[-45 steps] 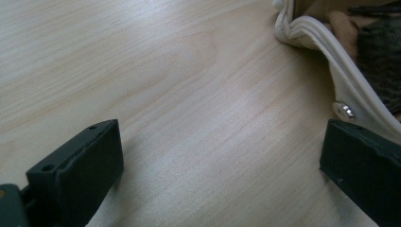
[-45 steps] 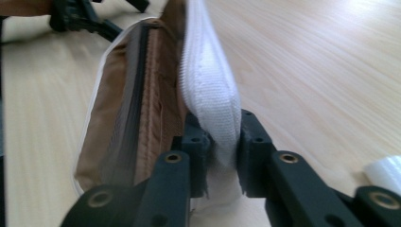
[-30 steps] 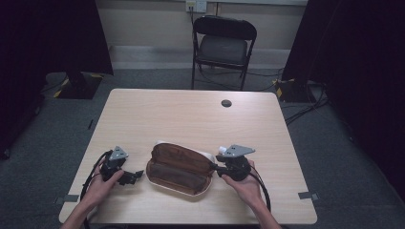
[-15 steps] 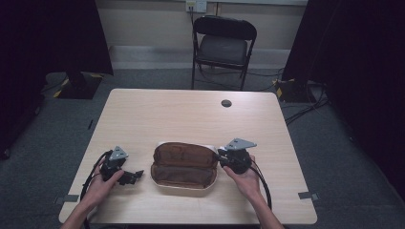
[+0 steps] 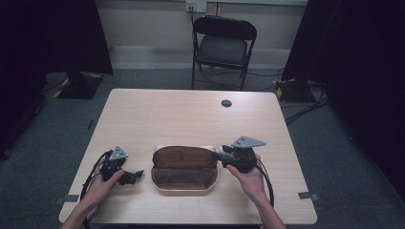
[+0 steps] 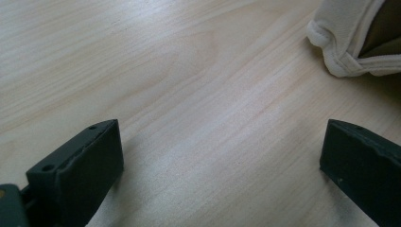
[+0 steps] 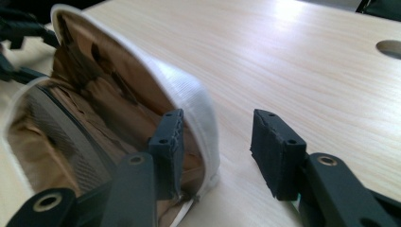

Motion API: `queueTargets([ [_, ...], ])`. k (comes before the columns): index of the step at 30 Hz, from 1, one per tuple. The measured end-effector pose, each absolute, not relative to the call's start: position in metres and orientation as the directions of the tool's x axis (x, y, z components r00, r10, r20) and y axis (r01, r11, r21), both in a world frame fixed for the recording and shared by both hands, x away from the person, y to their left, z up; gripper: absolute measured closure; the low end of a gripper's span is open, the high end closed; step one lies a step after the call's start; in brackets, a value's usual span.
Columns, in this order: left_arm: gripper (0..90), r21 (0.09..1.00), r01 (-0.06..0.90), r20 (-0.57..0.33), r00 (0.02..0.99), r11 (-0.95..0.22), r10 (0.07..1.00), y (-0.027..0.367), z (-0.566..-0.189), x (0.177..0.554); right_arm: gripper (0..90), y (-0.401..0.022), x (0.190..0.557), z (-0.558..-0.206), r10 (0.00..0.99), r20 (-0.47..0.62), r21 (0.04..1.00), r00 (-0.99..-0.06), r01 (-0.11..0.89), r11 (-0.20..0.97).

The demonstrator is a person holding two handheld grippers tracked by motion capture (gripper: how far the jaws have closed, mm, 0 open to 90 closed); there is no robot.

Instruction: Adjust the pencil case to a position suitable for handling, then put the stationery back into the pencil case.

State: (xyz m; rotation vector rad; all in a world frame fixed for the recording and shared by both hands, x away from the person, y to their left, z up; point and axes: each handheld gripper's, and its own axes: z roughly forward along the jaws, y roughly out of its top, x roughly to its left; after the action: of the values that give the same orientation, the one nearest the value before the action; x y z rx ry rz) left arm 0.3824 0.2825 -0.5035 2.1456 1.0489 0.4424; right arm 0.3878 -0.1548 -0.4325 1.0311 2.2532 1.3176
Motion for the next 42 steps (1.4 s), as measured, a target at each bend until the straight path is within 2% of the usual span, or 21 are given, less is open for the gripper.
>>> queueTargets([
  [4, 0.0, 0.716, 0.551, 0.001, 0.614, -0.429, 0.789, 0.283, -0.503, 0.382, 55.9, -0.172, 0.385, -0.427, 0.747, 0.07, 0.862, -0.661, 0.417, 0.289],
  [8, 0.0, 0.714, 0.552, 0.0, 0.615, -0.431, 0.789, 0.283, -0.503, 0.382, 55.1, -0.193, 0.393, -0.438, 0.783, 0.054, 0.841, -0.62, 0.451, 0.298],
  [14, 0.0, 0.714, 0.553, -0.004, 0.616, -0.429, 0.788, 0.282, -0.504, 0.383, 47.5, -0.208, 0.416, -0.466, 0.805, 0.05, 0.8, -0.591, 0.507, 0.321],
  [18, 0.0, 0.713, 0.55, 0.001, 0.62, -0.435, 0.785, 0.283, -0.503, 0.384, 42.3, -0.208, 0.42, -0.475, 0.805, 0.035, 0.795, -0.593, 0.505, 0.337],
  [23, 0.0, 0.711, 0.548, 0.003, 0.624, -0.44, 0.782, 0.283, -0.503, 0.385, 39.8, -0.206, 0.424, -0.484, 0.806, 0.01, 0.778, -0.592, 0.511, 0.365],
  [25, 0.0, 0.711, 0.549, 0.002, 0.624, -0.44, 0.781, 0.283, -0.503, 0.385, 41.2, -0.206, 0.425, -0.486, 0.81, 0.005, 0.772, -0.587, 0.517, 0.369],
  [26, 0.0, 0.711, 0.549, 0.002, 0.624, -0.44, 0.781, 0.283, -0.503, 0.385, 46.5, -0.206, 0.426, -0.486, 0.81, 0.016, 0.77, -0.586, 0.524, 0.364],
  [35, 0.0, 0.712, 0.551, -0.004, 0.622, -0.435, 0.783, 0.283, -0.503, 0.383, 52.4, -0.203, 0.427, -0.489, 0.805, -0.014, 0.742, -0.593, 0.533, 0.406],
  [41, 0.0, 0.714, 0.55, -0.003, 0.622, -0.434, 0.783, 0.283, -0.504, 0.383, 65.9, -0.2, 0.425, -0.491, 0.799, -0.033, 0.736, -0.601, 0.526, 0.426],
  [42, 0.0, 0.716, 0.55, -0.006, 0.62, -0.429, 0.784, 0.282, -0.504, 0.383, 65.8, -0.2, 0.425, -0.491, 0.799, -0.031, 0.736, -0.6, 0.528, 0.424],
])
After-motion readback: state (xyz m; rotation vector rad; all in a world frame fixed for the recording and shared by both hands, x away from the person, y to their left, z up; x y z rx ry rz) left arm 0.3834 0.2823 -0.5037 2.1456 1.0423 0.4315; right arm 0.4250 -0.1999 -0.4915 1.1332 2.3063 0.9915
